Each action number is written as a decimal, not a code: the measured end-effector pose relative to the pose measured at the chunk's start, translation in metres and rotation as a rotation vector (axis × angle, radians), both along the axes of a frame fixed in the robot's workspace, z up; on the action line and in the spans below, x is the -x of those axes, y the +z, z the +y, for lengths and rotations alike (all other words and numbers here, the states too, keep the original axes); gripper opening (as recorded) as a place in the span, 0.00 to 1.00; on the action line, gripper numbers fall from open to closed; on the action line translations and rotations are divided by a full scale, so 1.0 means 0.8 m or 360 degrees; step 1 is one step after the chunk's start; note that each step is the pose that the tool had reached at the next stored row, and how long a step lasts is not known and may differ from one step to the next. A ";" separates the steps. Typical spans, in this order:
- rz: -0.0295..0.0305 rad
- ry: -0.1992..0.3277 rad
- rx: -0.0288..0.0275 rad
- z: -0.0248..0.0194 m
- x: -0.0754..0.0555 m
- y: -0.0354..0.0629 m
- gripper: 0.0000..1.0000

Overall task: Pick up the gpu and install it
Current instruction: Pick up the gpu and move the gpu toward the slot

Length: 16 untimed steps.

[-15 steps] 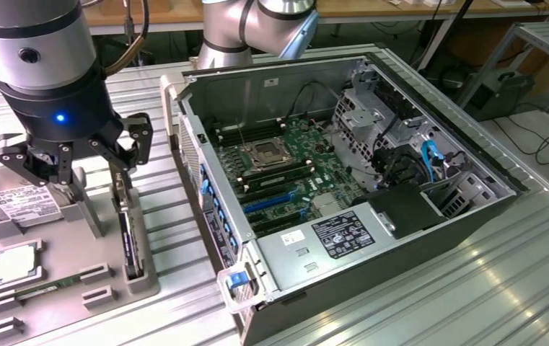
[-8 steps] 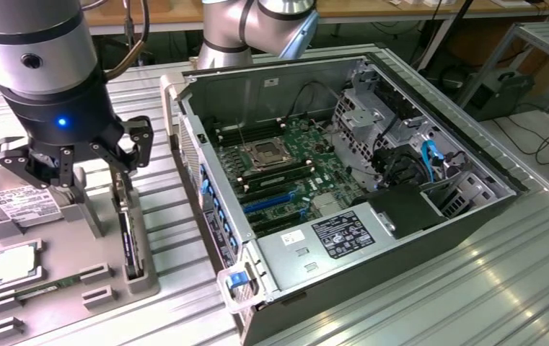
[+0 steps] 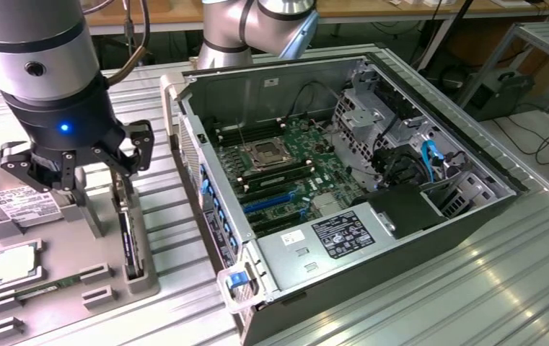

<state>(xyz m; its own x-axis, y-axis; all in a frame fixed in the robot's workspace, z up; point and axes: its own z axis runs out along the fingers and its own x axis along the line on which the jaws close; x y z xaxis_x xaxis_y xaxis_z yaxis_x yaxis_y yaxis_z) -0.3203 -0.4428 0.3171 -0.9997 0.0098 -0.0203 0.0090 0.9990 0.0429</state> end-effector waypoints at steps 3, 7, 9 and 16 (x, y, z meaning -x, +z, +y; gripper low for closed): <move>0.00000 0.0001 -0.00001 -0.0005 0.000 -0.003 0.60; 0.00001 0.0002 0.00000 -0.0010 0.000 -0.006 0.60; 0.00002 0.0003 0.00001 -0.0013 0.000 -0.007 0.60; 0.00000 0.0005 -0.00002 -0.0025 0.000 -0.011 0.60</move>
<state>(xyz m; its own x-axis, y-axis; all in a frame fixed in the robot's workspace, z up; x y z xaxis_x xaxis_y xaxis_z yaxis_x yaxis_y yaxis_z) -0.3203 -0.4449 0.3085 -0.9998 0.0066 -0.0203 0.0057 0.9991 0.0430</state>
